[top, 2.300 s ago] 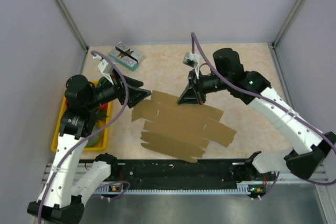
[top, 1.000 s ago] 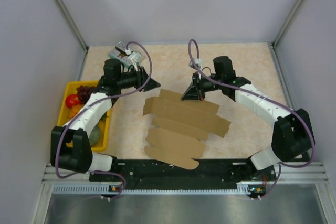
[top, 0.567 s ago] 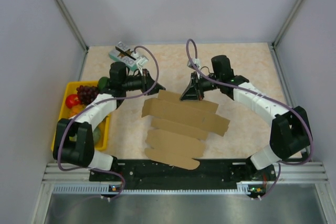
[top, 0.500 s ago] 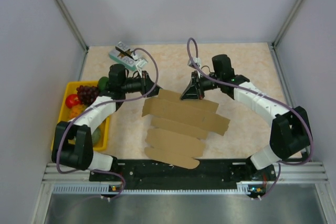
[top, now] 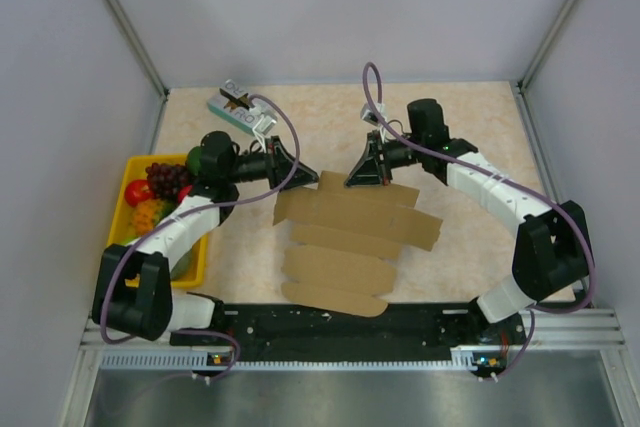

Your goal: Fold the paper box

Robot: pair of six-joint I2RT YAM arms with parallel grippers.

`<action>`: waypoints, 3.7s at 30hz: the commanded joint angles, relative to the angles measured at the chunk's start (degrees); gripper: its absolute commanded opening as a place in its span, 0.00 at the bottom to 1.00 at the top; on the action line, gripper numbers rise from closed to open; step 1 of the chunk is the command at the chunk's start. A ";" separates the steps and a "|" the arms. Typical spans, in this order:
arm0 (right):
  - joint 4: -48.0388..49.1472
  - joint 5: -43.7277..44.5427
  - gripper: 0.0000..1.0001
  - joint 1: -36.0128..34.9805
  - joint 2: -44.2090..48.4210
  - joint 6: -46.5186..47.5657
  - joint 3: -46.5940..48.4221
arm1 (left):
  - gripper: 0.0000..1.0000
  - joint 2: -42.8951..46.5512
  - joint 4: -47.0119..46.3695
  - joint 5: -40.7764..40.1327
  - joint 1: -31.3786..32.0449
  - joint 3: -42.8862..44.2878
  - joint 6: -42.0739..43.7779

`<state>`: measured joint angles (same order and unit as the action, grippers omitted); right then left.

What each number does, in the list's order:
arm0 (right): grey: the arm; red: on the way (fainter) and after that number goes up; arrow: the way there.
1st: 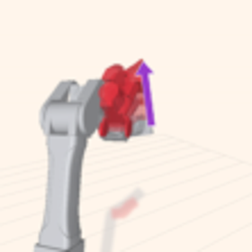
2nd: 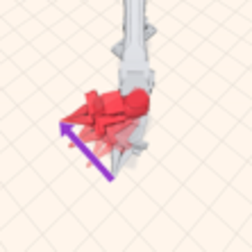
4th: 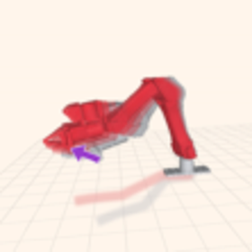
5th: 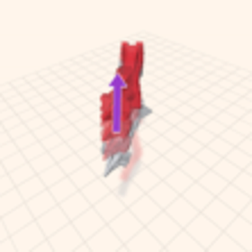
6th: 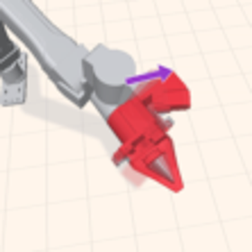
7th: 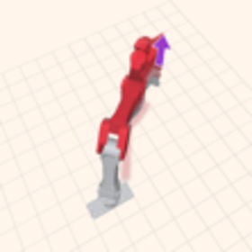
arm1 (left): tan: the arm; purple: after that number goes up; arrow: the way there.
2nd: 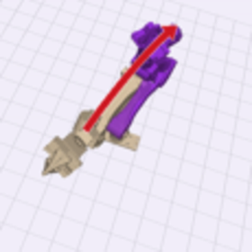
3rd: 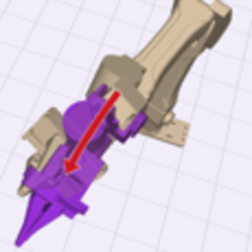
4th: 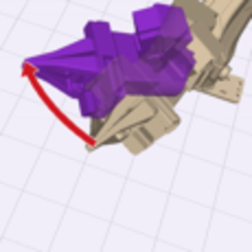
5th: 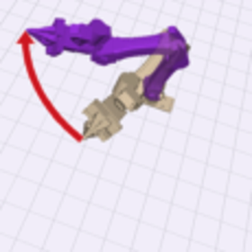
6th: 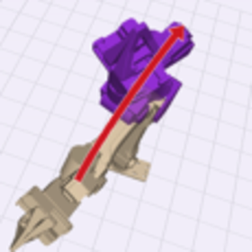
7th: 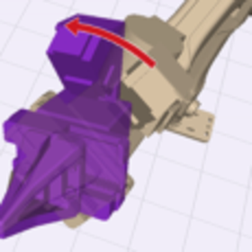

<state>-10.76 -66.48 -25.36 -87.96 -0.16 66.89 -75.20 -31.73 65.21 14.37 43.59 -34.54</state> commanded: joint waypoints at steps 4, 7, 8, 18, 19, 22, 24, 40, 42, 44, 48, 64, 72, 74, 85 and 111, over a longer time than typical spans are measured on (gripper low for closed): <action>6.80 -2.51 0.00 -0.56 1.04 -3.70 1.75 | 0.28 -0.39 -0.36 1.59 1.98 2.72 1.84; 7.77 -3.13 0.00 -1.00 1.39 -4.58 1.75 | 0.27 -1.09 5.26 1.76 2.68 5.18 5.10; 7.86 -3.57 0.00 -1.09 1.13 -4.84 1.84 | 0.27 -1.26 5.27 1.85 2.94 5.45 5.28; 8.04 -3.75 0.00 -2.06 1.21 -4.41 2.36 | 0.18 -3.29 7.90 3.52 4.61 9.05 7.29; 8.13 -3.75 0.00 -1.97 1.30 -4.41 2.36 | 0.15 -3.11 8.43 3.43 4.61 9.14 7.73; 8.48 -4.18 0.00 -2.06 1.22 -4.67 2.63 | 0.01 -2.15 9.57 2.56 4.70 8.96 9.66; 8.39 -3.93 0.00 -2.14 1.30 -5.11 2.72 | 0.00 -1.19 11.50 1.33 4.79 8.96 12.21; -1.89 -1.63 0.50 -4.78 0.96 -4.85 10.01 | 0.00 2.34 18.19 -0.61 5.05 10.11 21.45; -2.24 -1.81 0.47 -5.83 0.43 -4.06 10.36 | 0.00 2.69 17.84 -0.87 5.05 10.11 21.19; -2.16 -1.73 0.44 -6.19 0.07 -3.09 9.84 | 0.00 2.86 17.05 -0.61 5.05 10.11 20.49; -3.47 3.87 0.50 -6.27 0.51 -0.55 8.78 | 0.00 3.13 16.52 0.27 5.05 10.02 20.31; -14.90 9.88 0.64 -5.05 2.44 5.53 15.63 | 0.00 3.83 20.12 1.94 5.05 10.90 22.94; -17.36 12.52 0.66 -4.60 1.31 7.28 17.74 | 0.00 3.57 20.92 2.47 5.05 11.25 23.82; -17.45 12.51 0.65 -4.69 -0.27 7.81 17.75 | 0.00 3.39 20.91 2.73 5.05 11.51 23.47; -17.01 5.66 0.30 -7.51 -4.32 9.48 16.25 | 0.00 4.09 17.31 1.50 5.05 11.34 21.28; -14.20 1.88 0.00 0.40 0.86 9.66 13.79 | 0.49 30.46 30.06 -26.89 -11.65 -13.08 3.36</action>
<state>-27.46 -61.82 -25.32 -90.17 9.41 79.83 -46.28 -1.34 39.57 2.72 33.67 -28.62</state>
